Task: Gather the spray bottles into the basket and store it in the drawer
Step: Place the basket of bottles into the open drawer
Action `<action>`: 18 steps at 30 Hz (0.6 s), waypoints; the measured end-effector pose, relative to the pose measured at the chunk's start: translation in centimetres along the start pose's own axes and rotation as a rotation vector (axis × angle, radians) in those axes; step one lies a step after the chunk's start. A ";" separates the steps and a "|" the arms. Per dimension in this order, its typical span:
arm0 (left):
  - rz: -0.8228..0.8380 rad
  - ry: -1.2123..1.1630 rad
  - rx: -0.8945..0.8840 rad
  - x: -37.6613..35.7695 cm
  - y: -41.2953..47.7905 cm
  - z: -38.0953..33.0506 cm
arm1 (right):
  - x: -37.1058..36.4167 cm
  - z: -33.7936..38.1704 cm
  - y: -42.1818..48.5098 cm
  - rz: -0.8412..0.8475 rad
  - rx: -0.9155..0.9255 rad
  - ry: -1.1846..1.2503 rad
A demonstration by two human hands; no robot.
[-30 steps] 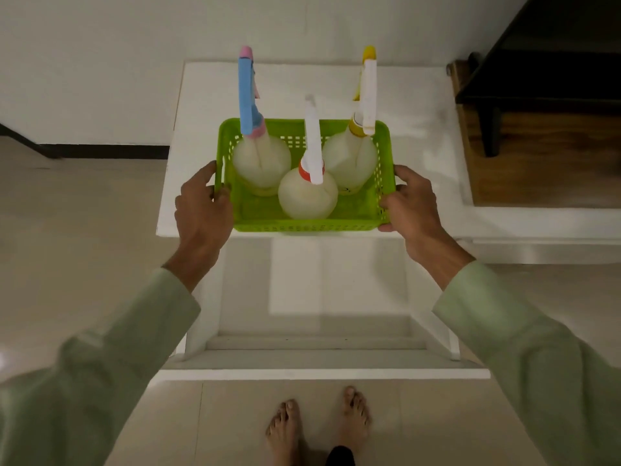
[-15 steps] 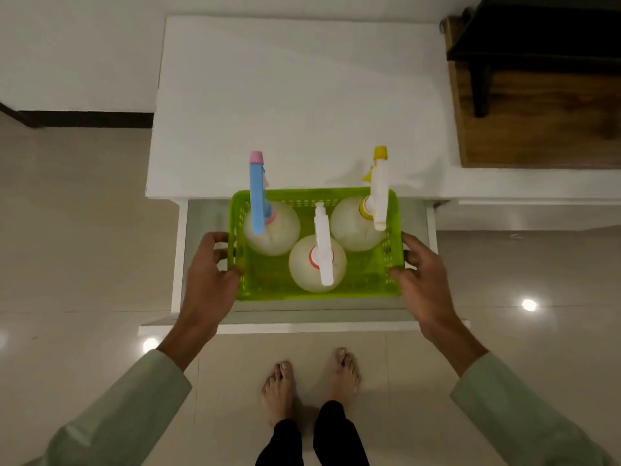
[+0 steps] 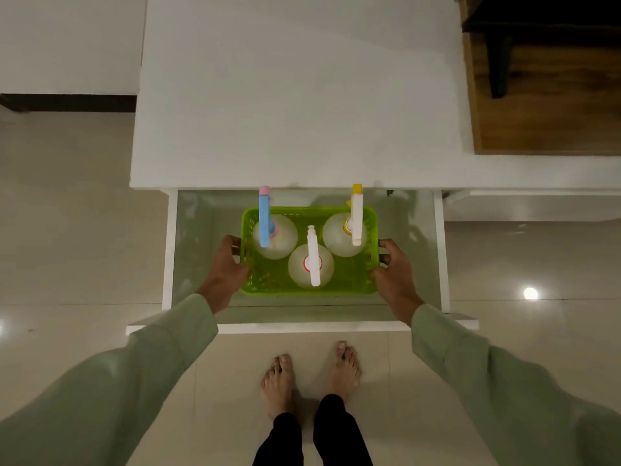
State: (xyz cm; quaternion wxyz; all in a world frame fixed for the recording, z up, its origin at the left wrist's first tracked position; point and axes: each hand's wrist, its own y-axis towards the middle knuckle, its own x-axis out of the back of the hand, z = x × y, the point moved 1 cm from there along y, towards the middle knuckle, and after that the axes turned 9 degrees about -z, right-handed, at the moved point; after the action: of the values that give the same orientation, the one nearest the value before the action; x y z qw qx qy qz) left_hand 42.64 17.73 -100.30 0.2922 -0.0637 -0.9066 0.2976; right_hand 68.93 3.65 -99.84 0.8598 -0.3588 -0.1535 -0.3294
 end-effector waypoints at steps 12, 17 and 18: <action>0.016 0.078 0.147 -4.5 5.2 6.8 | -4.3 -3.4 4.1 0.083 -0.061 -0.291; -0.003 0.131 0.111 -5.4 6.3 8.2 | -5.5 -5.3 4.5 0.099 -0.119 -0.311; -0.003 0.145 0.098 -5.5 6.4 8.4 | -5.6 -5.5 4.6 0.092 -0.117 -0.316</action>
State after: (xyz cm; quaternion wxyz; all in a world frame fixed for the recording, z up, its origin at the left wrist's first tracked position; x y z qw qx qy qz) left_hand 42.03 17.12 -112.15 0.3602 -0.0694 -0.8676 0.3356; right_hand 68.01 4.67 -108.85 0.8168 -0.4621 -0.2509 -0.2374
